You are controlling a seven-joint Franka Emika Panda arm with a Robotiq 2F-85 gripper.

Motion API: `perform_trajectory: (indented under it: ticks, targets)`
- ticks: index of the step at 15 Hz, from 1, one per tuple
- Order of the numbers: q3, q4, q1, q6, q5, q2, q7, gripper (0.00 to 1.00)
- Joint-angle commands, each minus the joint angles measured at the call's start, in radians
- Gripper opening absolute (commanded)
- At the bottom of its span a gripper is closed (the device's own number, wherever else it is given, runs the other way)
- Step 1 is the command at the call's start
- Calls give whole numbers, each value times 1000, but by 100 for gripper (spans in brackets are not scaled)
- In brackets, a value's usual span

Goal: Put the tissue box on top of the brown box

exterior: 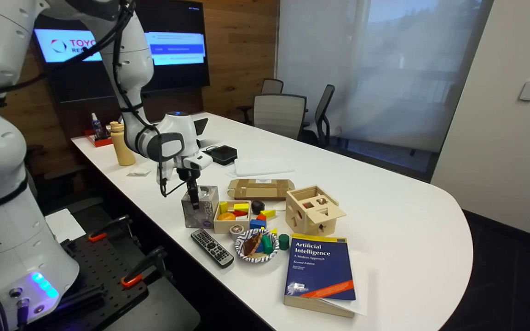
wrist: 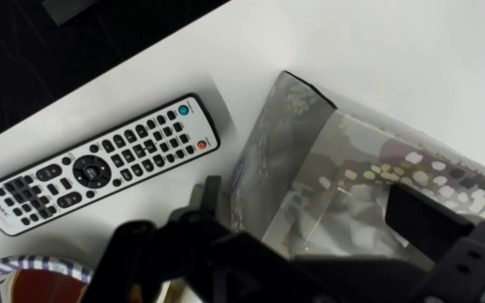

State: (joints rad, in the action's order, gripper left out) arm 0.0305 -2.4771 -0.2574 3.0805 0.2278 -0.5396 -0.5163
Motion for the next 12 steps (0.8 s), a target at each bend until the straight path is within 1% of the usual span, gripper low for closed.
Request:
perform_trajectory:
  ticks: [1,4,5,6,8,10,11,12]
  targets:
    - [18,-6,-2,44,43,8,9,100]
    - [15,10,14,40,59,-5,15,100]
    - [15,15,16,35,61,-7,16,97]
    - [8,21,24,33,61,-10,21,73]
    - [10,25,26,30,60,-10,22,71]
    - [14,28,25,28,60,-9,20,56]
    - [16,29,22,26,58,-9,21,46]
    - [19,32,22,26,55,-9,24,40]
